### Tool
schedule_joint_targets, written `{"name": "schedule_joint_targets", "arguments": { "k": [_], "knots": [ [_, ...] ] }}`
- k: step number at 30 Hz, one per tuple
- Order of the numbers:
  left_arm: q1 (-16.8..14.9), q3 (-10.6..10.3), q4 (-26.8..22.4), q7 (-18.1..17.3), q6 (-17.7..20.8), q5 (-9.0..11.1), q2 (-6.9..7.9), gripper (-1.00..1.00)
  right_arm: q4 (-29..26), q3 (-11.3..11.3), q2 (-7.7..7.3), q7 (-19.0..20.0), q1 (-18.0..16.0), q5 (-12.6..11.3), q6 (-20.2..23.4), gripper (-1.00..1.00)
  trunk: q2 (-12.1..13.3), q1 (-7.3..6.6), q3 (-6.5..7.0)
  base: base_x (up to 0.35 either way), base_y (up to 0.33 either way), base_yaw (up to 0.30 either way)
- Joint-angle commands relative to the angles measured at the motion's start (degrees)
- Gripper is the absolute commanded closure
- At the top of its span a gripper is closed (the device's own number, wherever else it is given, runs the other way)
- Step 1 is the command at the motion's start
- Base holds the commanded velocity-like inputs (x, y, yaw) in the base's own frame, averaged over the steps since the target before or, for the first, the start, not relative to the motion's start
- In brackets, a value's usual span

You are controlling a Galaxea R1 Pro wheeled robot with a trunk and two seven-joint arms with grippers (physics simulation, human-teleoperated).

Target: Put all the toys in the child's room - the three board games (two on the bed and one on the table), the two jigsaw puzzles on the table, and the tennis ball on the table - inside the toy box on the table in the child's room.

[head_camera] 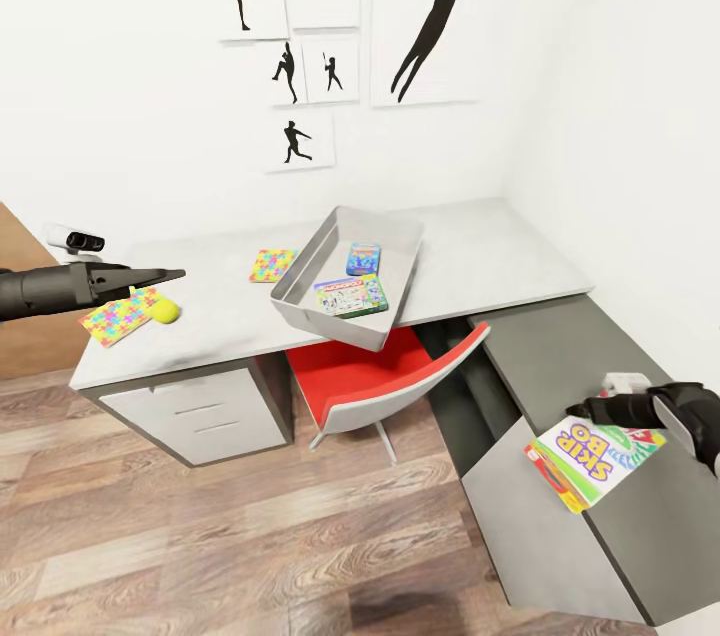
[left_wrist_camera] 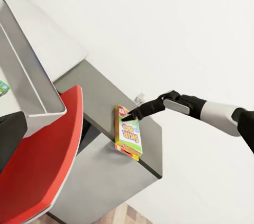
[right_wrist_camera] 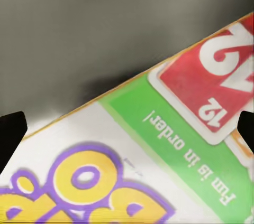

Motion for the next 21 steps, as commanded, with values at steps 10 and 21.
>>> {"name": "schedule_joint_targets", "arguments": {
  "k": [10, 21],
  "knots": [
    [-1.0, -0.7, 0.8, -0.1, -1.0, 1.5, 0.1, -1.0, -1.7, -2.4, 1.49, -0.7, 0.6, -2.7, -0.8, -1.0, -0.1, 0.03, -0.1, 0.0, 0.0, 0.0],
    [-4.4, -1.3, -2.7, 0.4, 0.3, -0.9, -3.49, -1.0, -2.4, -4.1, 3.92, 1.3, -3.0, -6.3, 1.2, -1.0, -0.1, 0.03, -0.1, 0.0, 0.0, 0.0]
  ]
}}
